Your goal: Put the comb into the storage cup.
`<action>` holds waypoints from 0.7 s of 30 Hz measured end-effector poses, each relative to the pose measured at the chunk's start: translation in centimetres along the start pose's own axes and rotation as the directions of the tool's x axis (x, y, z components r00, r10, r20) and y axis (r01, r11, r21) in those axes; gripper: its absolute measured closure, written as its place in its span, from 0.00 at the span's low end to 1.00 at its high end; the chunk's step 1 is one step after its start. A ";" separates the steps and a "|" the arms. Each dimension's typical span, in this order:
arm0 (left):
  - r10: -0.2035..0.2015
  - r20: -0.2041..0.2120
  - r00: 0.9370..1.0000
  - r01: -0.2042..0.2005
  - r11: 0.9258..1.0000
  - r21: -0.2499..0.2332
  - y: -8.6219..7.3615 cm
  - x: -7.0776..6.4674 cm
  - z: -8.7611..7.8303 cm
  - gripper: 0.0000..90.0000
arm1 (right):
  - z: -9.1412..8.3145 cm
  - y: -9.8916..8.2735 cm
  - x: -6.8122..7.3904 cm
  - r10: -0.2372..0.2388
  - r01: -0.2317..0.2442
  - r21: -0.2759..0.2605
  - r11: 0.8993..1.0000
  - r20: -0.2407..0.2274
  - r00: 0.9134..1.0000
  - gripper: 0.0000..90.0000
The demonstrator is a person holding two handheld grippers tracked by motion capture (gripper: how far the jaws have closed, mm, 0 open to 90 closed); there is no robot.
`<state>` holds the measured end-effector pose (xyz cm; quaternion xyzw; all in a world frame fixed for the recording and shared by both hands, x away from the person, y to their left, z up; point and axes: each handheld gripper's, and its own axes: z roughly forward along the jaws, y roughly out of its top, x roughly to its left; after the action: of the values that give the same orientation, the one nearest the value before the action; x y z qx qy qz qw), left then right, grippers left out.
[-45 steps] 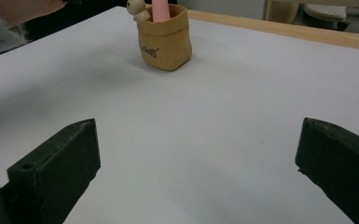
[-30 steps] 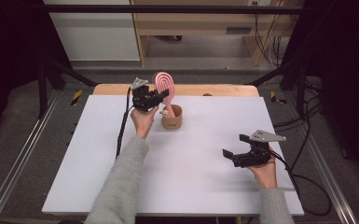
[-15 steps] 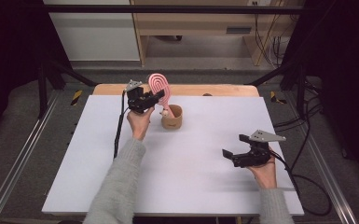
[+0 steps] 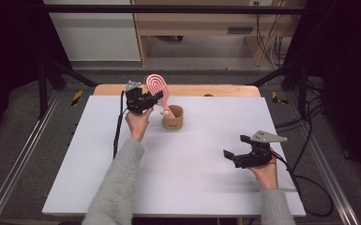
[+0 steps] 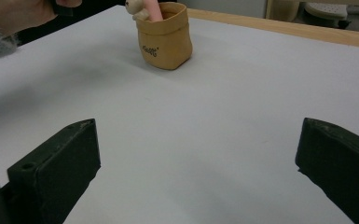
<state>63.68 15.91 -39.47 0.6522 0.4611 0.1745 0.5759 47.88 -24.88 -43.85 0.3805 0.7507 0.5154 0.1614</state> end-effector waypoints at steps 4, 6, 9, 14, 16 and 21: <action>0.012 -0.008 1.000 -0.012 1.000 0.006 0.0 0.0 -0.1 0.64 | 0.0 0.0 0.0 0.001 -0.001 -0.002 1.000 0.000 1.000 0.00; 0.015 -0.012 1.000 -0.014 1.000 0.009 0.0 0.0 -0.2 0.63 | 0.0 0.0 0.0 0.003 -0.003 -0.002 1.000 -0.001 1.000 0.00; 0.018 -0.018 1.000 -0.018 1.000 0.011 0.1 0.2 -0.3 0.61 | 0.0 0.0 0.0 0.002 -0.002 -0.002 1.000 0.000 1.000 0.00; 0.010 -0.011 1.000 -0.010 1.000 0.015 0.1 0.4 -0.6 0.56 | 0.0 0.0 0.0 0.003 -0.003 -0.003 1.000 0.000 1.000 0.00; 0.023 -0.013 1.000 -0.023 1.000 0.020 0.1 0.4 -0.7 0.53 | 0.0 0.0 0.0 0.003 -0.003 -0.002 1.000 0.000 1.000 0.00; 0.027 -0.011 1.000 -0.026 0.999 0.030 0.2 0.5 -1.0 0.50 | 0.0 0.0 0.0 0.007 -0.007 -0.002 1.000 -0.001 1.000 0.00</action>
<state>63.27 16.91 -39.18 0.6658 0.4582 0.1787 0.5611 47.86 -24.90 -43.81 0.3826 0.7490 0.5169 0.1595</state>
